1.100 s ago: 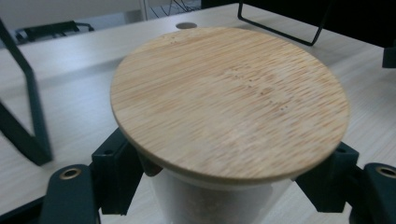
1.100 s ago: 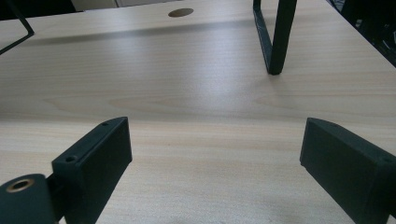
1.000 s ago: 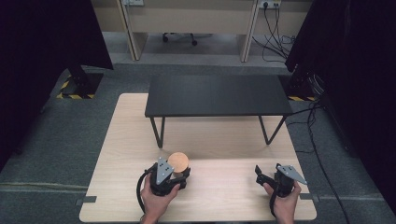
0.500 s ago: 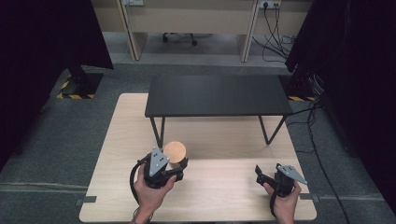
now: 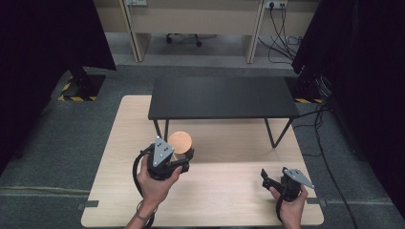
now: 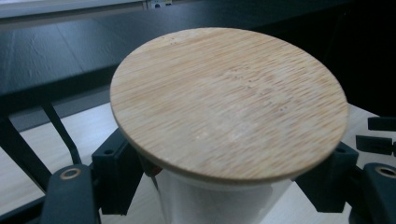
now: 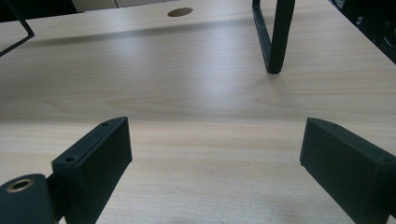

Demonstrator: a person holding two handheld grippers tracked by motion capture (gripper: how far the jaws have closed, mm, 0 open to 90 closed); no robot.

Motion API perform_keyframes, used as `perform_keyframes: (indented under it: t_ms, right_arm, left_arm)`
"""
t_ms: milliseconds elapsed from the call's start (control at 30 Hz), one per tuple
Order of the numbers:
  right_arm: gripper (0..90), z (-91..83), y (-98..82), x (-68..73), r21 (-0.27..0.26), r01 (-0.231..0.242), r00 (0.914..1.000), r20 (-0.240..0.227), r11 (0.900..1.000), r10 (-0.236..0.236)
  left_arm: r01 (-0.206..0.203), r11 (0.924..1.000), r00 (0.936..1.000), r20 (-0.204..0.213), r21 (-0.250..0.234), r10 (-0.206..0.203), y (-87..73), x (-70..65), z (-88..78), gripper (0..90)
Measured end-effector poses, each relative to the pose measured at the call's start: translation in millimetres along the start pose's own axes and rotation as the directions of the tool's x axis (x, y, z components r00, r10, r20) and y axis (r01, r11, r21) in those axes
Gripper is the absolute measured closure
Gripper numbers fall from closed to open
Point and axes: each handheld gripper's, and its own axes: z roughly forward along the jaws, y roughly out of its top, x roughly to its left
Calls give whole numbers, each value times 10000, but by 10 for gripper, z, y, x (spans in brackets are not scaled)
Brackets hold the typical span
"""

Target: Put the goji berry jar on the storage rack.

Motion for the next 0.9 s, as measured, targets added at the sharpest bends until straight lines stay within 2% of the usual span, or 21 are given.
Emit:
perform_keyframes:
  t_ms: [267,467,567,900]
  right_arm:
    - [90,0,1,-9,3,-54,10000,-23,10000,54]
    - [90,0,1,-6,8,-2,10000,-25,10000,2]
    - [90,-1,-1,-6,-6,22,10000,-34,10000,-22]
    - [90,-5,-15,2,-77,142,9999,-37,9999,-142]
  left_arm:
    - [-5,9993,9999,-146,-363,0,257,41,-6,254]
    - [-226,9990,9992,-346,-394,212,446,81,34,254]
    - [-200,9991,9990,-410,-382,185,519,114,65,254]
    - [-286,9987,9969,-746,-422,254,649,174,205,254]
